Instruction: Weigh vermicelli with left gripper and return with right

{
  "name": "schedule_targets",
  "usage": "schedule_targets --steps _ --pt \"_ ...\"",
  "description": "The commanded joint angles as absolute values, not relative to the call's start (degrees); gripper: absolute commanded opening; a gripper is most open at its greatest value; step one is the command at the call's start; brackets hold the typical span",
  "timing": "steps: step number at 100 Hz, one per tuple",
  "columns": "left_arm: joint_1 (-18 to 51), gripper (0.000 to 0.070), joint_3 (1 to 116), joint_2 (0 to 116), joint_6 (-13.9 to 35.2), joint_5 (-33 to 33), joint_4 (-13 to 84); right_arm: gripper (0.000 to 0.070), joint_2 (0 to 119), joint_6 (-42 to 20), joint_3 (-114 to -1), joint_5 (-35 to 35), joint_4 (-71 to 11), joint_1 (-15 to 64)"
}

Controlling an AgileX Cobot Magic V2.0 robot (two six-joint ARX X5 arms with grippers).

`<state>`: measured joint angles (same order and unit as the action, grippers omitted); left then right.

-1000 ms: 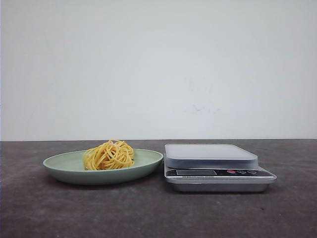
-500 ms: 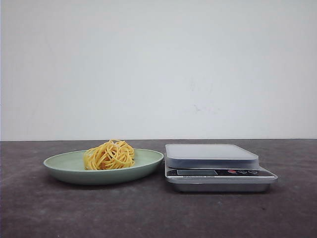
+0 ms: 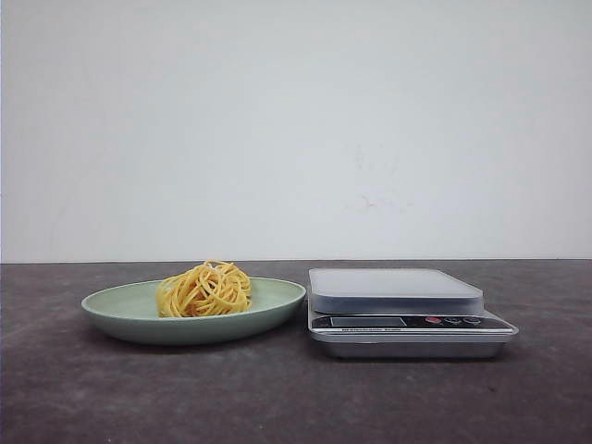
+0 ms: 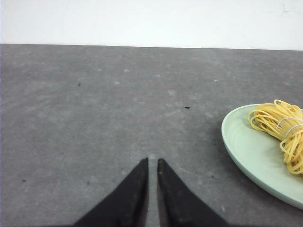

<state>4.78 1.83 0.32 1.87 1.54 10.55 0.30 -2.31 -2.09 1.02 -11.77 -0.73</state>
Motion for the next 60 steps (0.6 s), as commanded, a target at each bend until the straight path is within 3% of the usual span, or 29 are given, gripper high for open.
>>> schedule_targets --steps 1,60 --pt "4.8 0.0 0.8 0.4 1.1 1.5 10.8 0.0003 0.2 -2.0 -1.3 0.3 -11.4 -0.5" --pt "4.8 0.0 0.8 0.4 1.1 1.5 10.8 0.0003 0.2 -2.0 -1.1 -0.4 -8.6 -0.5"
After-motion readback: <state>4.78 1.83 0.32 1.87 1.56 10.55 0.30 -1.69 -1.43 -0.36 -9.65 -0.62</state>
